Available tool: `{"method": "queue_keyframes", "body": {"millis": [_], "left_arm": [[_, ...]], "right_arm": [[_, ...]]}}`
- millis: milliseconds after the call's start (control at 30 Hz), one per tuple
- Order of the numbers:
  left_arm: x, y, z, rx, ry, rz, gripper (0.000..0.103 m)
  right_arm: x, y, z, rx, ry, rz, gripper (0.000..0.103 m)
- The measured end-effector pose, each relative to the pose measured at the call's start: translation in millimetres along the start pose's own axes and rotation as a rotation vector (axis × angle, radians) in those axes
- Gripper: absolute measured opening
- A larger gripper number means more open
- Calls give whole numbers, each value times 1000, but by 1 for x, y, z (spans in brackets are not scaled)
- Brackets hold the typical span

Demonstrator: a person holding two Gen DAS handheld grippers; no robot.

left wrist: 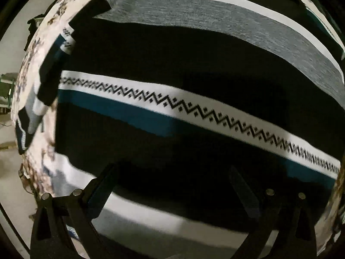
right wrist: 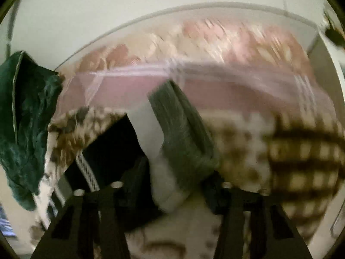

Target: Fold small clothes

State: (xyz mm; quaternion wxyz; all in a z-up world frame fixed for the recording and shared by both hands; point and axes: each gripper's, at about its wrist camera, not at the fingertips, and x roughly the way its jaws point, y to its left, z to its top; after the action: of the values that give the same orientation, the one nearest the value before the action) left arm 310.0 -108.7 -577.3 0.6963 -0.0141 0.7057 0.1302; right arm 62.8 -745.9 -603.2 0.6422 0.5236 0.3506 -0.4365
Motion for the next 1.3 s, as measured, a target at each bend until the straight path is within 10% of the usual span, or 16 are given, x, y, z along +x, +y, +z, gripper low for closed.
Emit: {"method": "queue_keyframes", "body": {"millis": [67,367,533,767,933,1067,1233,1300], "left_arm": [[-4,5,-2,9,-22,-20,103],[-53,66,-14,99,-262,97,103],[-54,132,0,-13,-273,62,103],[-27,202,8,-208,-249,123,103],[-5,268,-1,-321,-199,113,103],[3,297,-11,-373,-180,102,103],[7,334,-22,-435,-133,47,103],[6,350,-36,-462,-127,-8,103]], "right_arm": [[1,20,-1,-74,-52,-34,7],[-87,176,-67,-556,-192,27,6],[-130,299,-181,-842,-158,161,6],[-112,421,-443,-1239,1,292,6],[-60,448,-621,-1518,52,228,6],[-34,444,-685,-1613,40,172,6],[-9,427,-697,-1635,139,80,10],[-8,422,-684,-1570,249,106,30]]}}
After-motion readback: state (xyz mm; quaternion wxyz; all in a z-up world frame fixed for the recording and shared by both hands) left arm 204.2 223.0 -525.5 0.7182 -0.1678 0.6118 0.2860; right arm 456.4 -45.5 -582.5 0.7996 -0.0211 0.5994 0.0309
